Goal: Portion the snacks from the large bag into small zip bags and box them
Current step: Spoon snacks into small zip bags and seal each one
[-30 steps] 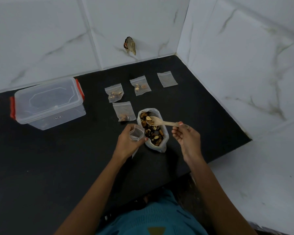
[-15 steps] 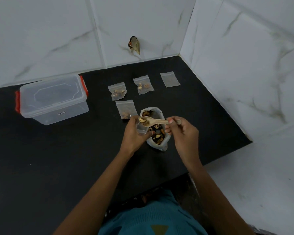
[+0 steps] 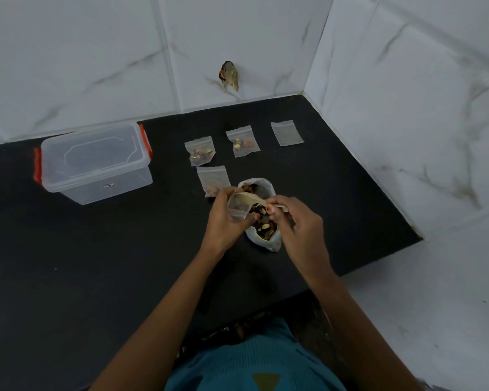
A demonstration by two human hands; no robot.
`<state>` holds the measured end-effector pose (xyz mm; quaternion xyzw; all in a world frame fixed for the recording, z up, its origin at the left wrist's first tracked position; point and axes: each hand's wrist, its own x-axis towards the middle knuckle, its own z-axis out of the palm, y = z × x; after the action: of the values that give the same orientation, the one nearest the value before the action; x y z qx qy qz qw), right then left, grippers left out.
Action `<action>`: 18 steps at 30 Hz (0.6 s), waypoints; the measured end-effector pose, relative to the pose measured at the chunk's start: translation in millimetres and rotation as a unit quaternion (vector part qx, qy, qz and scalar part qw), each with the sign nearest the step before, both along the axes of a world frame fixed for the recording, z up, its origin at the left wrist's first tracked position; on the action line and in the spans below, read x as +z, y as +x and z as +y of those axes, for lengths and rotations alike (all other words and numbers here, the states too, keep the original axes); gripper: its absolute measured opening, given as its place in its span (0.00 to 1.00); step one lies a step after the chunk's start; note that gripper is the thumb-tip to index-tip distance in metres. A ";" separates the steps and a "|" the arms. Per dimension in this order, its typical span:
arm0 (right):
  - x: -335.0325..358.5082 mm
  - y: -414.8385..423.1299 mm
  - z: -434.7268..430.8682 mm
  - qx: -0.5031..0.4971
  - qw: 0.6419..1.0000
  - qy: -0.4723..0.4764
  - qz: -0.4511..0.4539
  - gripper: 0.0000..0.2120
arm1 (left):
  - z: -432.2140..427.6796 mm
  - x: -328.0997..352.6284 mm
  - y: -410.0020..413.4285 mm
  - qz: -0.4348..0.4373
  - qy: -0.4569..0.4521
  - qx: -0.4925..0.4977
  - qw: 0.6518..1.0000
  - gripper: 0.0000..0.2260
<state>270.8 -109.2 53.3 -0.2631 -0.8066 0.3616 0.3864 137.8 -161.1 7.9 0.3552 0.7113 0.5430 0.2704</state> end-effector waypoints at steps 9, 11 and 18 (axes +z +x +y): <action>-0.4 -2.3 -1.1 0.012 0.998 0.068 -0.009 0.12 | -0.7 1.0 -3.1 -0.032 0.031 -0.006 0.999 0.26; 2.9 -0.6 -0.6 -0.013 1.000 -0.021 0.012 0.09 | -0.7 0.0 -4.3 -0.041 0.040 -0.008 0.998 0.26; 10.7 3.1 14.1 -0.109 0.965 -0.220 0.091 0.09 | -3.1 -9.1 -7.5 -0.035 0.024 -0.007 0.999 0.23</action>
<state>273.8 -95.1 64.0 -0.3943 -0.6351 0.5082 0.4277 130.3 -164.2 -1.2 0.3474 0.6859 0.5698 0.2903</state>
